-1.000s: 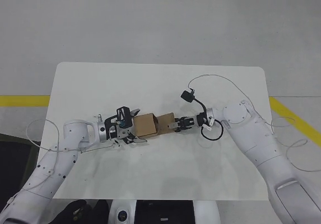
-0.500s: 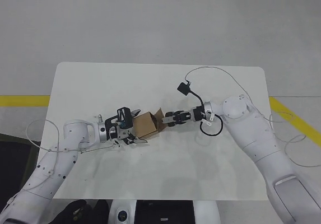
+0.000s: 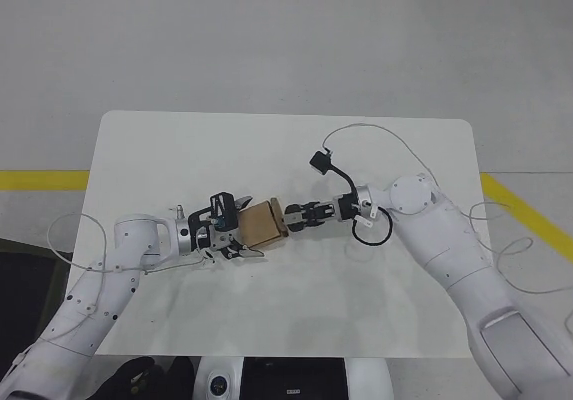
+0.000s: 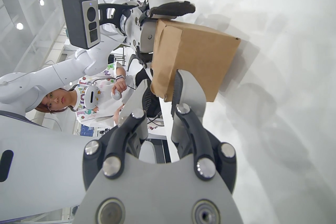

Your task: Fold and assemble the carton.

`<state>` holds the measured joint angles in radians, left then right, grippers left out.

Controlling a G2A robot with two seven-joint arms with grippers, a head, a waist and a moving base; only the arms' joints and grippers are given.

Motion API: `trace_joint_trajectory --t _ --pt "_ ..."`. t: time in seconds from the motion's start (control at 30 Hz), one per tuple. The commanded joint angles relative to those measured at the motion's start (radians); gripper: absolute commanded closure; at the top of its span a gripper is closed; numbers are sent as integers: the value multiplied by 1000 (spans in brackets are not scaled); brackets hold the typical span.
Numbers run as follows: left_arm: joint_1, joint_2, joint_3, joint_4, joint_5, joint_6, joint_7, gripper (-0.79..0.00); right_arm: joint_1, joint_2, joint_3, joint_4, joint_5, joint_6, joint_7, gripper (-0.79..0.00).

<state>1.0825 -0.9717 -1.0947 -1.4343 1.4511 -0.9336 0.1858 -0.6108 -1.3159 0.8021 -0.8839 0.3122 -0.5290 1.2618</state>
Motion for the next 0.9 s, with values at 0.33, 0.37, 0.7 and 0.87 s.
trace_joint_trajectory --t 0.33,0.37,0.7,0.87 --pt "5 3 -7 -4 6 -3 0 -785 34 -26 -40 60 -9 5 3 -166" --pt "5 3 -7 -6 6 -5 0 -785 35 -27 -42 63 -11 4 3 -166" --pt "9 5 -12 -5 12 -8 4 -785 55 -38 -52 105 -26 6 -7 -194" --pt "11 6 -14 -6 14 -9 5 -785 67 -44 -60 115 -44 5 -5 -185"
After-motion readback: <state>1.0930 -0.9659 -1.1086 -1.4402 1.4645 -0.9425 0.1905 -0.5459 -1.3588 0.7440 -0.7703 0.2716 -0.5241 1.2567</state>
